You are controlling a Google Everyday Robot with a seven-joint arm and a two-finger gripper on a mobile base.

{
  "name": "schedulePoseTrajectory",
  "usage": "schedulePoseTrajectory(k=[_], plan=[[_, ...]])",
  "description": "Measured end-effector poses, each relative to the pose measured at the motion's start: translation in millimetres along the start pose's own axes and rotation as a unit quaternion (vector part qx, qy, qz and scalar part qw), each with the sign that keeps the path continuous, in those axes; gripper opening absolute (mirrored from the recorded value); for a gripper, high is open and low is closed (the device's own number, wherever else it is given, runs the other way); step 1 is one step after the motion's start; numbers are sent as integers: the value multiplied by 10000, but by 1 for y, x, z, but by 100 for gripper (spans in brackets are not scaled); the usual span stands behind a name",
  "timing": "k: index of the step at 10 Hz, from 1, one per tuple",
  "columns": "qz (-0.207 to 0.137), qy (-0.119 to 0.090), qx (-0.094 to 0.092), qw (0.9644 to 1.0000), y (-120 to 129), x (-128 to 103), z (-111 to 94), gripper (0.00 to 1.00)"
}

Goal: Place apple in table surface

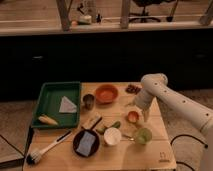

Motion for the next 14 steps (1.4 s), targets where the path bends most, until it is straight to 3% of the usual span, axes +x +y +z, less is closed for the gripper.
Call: schedulePoseTrajectory(k=[14], plan=[[-62,77,7,10000,-4,3,-5,80]])
